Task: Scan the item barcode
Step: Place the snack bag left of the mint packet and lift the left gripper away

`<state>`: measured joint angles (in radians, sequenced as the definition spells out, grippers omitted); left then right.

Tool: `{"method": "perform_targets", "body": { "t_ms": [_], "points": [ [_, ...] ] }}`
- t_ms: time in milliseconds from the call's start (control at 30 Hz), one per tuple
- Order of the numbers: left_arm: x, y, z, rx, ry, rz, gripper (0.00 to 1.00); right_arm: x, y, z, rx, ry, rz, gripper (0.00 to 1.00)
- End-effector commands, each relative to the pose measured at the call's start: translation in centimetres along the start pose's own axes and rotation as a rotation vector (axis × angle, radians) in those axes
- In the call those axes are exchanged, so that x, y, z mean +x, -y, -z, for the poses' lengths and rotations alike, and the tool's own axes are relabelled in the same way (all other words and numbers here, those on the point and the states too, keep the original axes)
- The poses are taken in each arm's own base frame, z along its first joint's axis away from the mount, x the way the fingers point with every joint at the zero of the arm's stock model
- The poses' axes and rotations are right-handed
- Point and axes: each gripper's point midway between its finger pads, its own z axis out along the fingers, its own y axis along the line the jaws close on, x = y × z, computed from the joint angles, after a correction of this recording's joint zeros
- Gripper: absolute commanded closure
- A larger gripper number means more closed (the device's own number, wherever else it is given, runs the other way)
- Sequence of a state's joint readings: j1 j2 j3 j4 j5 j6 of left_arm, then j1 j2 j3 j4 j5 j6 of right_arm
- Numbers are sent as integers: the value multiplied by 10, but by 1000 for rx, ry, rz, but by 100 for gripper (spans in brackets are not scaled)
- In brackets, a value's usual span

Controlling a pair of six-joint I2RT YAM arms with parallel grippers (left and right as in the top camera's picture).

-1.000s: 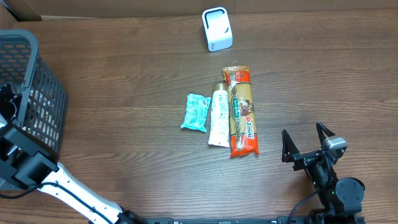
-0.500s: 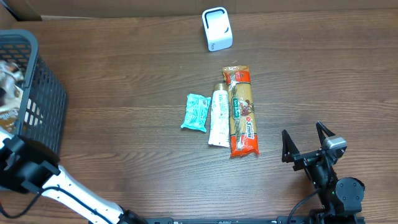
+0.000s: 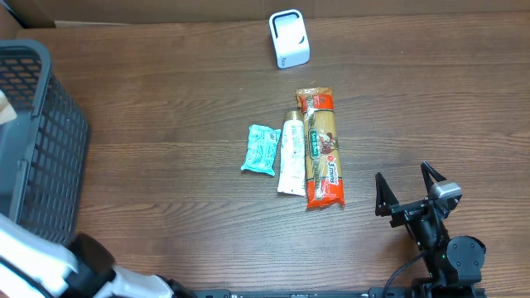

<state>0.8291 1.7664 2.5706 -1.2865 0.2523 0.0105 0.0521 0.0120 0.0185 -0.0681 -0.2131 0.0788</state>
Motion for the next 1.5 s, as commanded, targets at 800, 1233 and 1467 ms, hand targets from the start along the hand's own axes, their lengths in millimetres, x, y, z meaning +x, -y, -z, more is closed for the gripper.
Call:
{"method": "perform_targets", "body": {
  "t_ms": [800, 1233, 1467],
  "points": [
    [335, 250, -51, 400, -1116, -349, 96, 2, 1, 0, 1, 3, -2, 0],
    [462, 262, -96, 367, -1170, -281, 49, 2, 1, 0, 1, 3, -2, 0],
    [415, 279, -88, 421, -1083, -263, 0, 2, 1, 0, 1, 3, -2, 0]
  ]
}}
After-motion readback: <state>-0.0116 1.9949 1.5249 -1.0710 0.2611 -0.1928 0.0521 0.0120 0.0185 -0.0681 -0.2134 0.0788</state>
